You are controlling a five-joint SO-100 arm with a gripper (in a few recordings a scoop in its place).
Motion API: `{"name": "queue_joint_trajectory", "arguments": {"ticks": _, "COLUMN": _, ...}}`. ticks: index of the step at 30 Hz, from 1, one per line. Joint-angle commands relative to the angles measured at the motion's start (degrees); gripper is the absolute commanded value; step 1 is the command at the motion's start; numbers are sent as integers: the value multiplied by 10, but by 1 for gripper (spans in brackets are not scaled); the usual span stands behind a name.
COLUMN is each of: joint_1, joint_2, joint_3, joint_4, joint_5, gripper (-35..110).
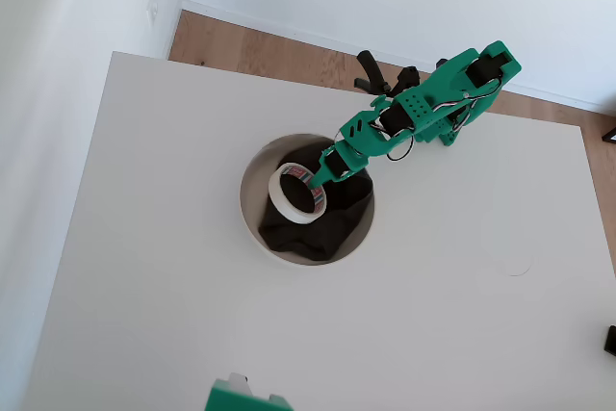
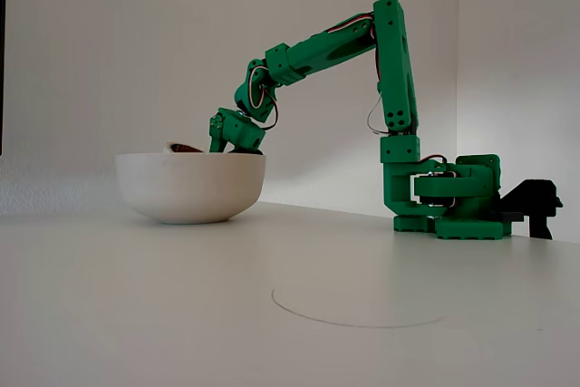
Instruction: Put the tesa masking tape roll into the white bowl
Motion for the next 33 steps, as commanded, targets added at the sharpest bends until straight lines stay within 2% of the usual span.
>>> {"name": "queue_joint_trajectory", "arguments": {"ticks": 1, "joint_1": 7, "joint_2": 17, "joint_3": -59, "joint_4": -2, "joint_5": 2, "gripper": 0}}
{"name": "queue_joint_trajectory", "arguments": {"ticks": 3, "joint_1": 6, "joint_2": 17, "joint_3": -61, "joint_4": 4, "joint_5": 5, "gripper": 11}}
{"name": "queue_joint_trajectory", "arguments": {"ticks": 10, "joint_1": 8, "joint_2": 19, "joint_3": -65, "joint_4": 6, "joint_5": 17, "gripper": 18}}
{"name": "queue_joint_trajectory", "arguments": {"ticks": 17, "joint_1": 12, "joint_2": 20, "joint_3": -86, "joint_4": 20, "joint_5": 33, "gripper": 10}}
{"name": "queue_joint_trajectory", "arguments": {"ticks": 20, "joint_1": 14, "joint_2": 18, "joint_3": -108, "joint_4": 39, "joint_5": 42, "gripper": -8}}
{"name": "queue_joint_trajectory", "arguments": {"ticks": 27, "joint_1": 4, "joint_2": 38, "joint_3": -171, "joint_4": 96, "joint_5": 81, "gripper": -8}}
{"name": "queue_joint_trajectory", "arguments": {"ticks": 33, "joint_1": -65, "joint_2": 125, "joint_3": -201, "joint_4": 163, "joint_5": 99, "gripper": -8}}
